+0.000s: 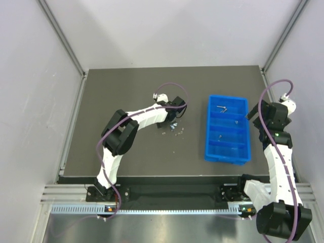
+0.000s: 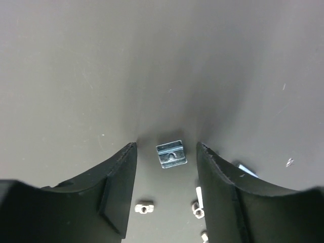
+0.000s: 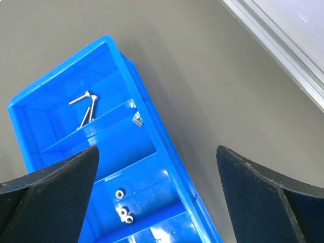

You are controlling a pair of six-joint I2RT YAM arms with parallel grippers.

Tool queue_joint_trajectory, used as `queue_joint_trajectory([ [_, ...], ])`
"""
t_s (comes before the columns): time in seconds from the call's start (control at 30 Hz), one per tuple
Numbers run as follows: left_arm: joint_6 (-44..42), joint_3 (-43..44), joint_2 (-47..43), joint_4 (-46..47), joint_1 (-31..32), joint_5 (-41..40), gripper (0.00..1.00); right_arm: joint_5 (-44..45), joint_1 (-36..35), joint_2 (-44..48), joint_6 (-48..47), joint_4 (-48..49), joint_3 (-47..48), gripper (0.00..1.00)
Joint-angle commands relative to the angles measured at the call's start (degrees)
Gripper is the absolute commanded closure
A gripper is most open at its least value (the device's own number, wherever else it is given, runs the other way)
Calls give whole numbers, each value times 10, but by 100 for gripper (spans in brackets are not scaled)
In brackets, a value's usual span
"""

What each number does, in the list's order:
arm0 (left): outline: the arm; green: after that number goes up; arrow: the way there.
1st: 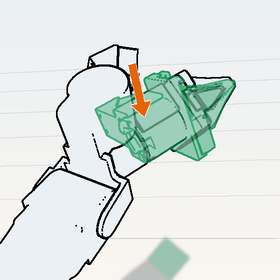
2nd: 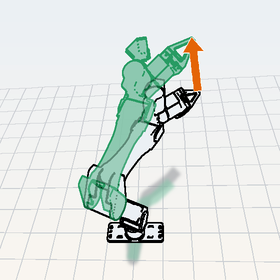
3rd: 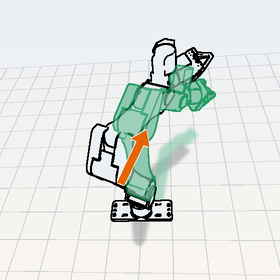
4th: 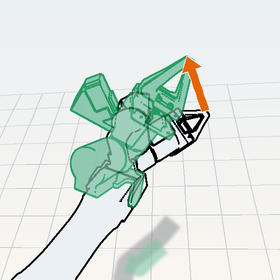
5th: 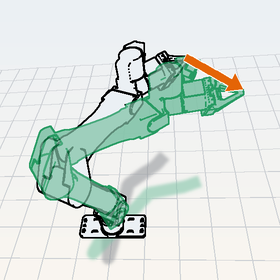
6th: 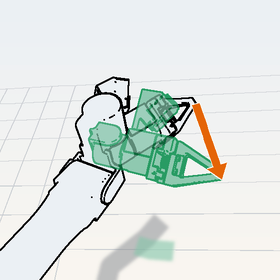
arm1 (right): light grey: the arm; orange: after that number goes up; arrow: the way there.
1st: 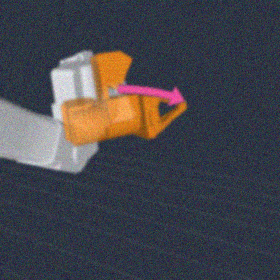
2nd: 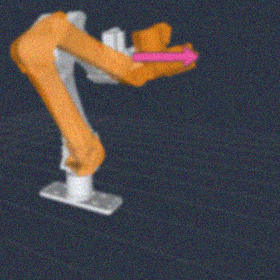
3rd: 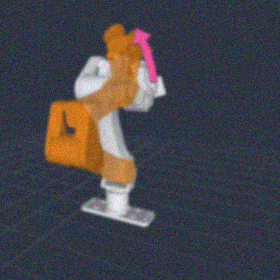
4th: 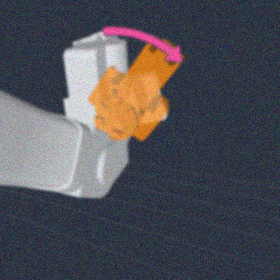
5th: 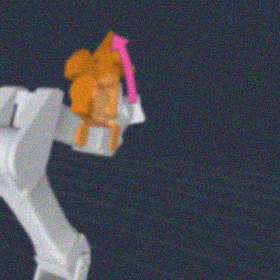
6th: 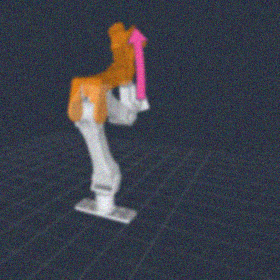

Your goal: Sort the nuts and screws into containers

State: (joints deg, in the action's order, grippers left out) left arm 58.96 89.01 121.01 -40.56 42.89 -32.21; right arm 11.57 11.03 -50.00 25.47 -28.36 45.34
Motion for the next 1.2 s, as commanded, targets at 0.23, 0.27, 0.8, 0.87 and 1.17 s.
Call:
queue_joint_trajectory([
  [0.23,46,-73,-11,21,-14,31,89,20,-8,8,-10,8,12,0],
  [0.27,50,-79,-17,23,-14,30,91,19,-8,8,-10,8,12,0],
  [0.8,-90,-11,-115,85,-9,68,90,18,-8,5,-8,11,6,0],
  [0.87,-111,-5,-122,134,0,105,90,19,-8,4,-4,11,6,0],
  [1.17,-169,160,-34,224,68,179,91,35,-8,9,2,1,6,0],
])
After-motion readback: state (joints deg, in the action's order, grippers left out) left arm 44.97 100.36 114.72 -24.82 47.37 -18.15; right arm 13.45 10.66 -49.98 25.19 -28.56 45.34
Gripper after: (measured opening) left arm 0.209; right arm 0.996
